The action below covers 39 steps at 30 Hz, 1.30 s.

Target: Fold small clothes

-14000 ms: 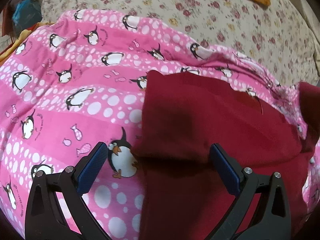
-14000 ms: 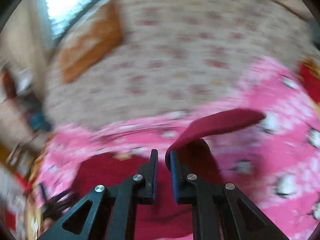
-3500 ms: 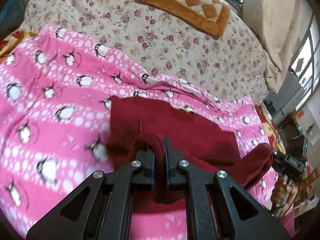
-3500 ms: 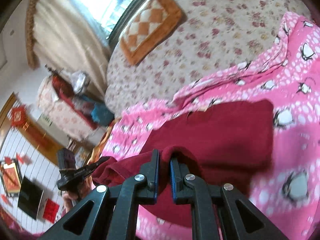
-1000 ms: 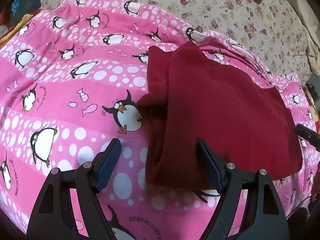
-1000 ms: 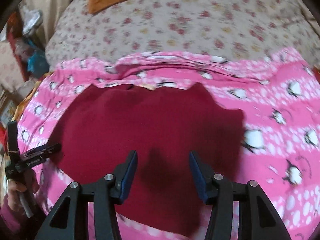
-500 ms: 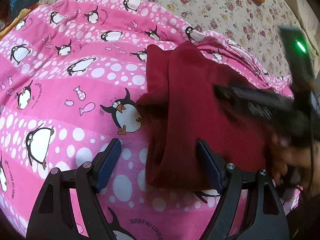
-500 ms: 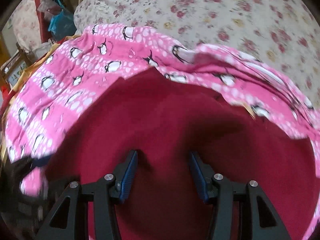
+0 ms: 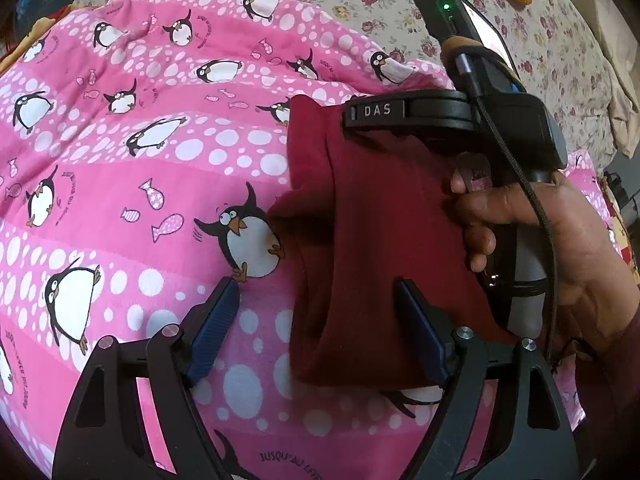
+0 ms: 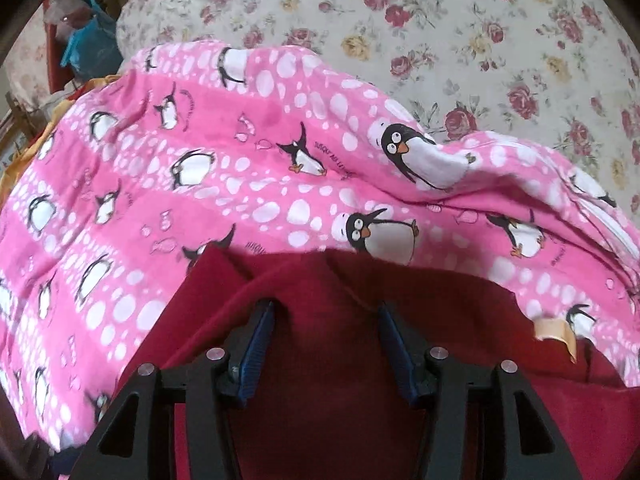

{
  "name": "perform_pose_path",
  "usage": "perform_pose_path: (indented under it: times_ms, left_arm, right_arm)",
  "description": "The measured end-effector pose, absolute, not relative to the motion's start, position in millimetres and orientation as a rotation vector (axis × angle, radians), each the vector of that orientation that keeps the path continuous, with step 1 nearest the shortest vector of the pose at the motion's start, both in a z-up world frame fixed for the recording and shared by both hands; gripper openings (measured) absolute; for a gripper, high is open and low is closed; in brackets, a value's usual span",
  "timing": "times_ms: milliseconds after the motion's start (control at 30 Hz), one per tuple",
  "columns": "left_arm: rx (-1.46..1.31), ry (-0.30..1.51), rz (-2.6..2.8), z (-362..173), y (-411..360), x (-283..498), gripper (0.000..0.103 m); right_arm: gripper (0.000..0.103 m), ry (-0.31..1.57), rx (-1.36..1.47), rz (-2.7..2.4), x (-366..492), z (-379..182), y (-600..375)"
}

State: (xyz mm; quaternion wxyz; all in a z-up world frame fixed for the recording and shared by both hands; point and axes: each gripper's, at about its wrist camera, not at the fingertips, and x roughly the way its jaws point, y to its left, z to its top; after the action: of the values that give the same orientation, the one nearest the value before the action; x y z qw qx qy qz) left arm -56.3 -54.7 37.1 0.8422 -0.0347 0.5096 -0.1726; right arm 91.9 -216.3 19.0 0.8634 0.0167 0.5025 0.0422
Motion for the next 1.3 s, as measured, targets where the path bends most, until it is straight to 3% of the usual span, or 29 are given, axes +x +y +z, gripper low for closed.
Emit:
perform_pose_path:
  times_ms: [267,400,567,833,1033,1167,1300]
  left_arm:
    - [-0.083,1.081,-0.365,37.1,-53.4,-57.0,0.081]
    - [-0.082,1.080,-0.360,36.9,-54.3,-57.6,0.081]
    - [-0.151,1.096,-0.368,37.1,-46.8,-53.2,0.081]
    - [-0.270,1.122,-0.388,38.7,-33.9,-49.2,0.081]
    - [-0.217,1.111,-0.381,39.3,-40.3,-52.4,0.081]
    - [-0.223,1.112,-0.381,37.3,-38.9,-49.8,0.081]
    - [-0.239,1.113,-0.380,37.0,-37.1,-48.2,0.081]
  right_arm:
    - [0.055,1.020,0.155,0.155,67.7,48.9,-220.8]
    - [0.055,1.060,0.078,0.178,58.2,38.0,-202.7]
    - [0.066,1.049,0.072,0.148,66.9,21.3,-195.4]
    - [0.066,1.022,0.266,0.181,55.7,46.4,-226.9]
    - [0.066,1.046,0.216,0.264,58.8,50.0,-199.9]
    - [0.041,1.069,0.062,0.221,68.0,30.9,-174.8]
    - [0.036,1.074,0.125,0.268,73.3,31.2,-176.2]
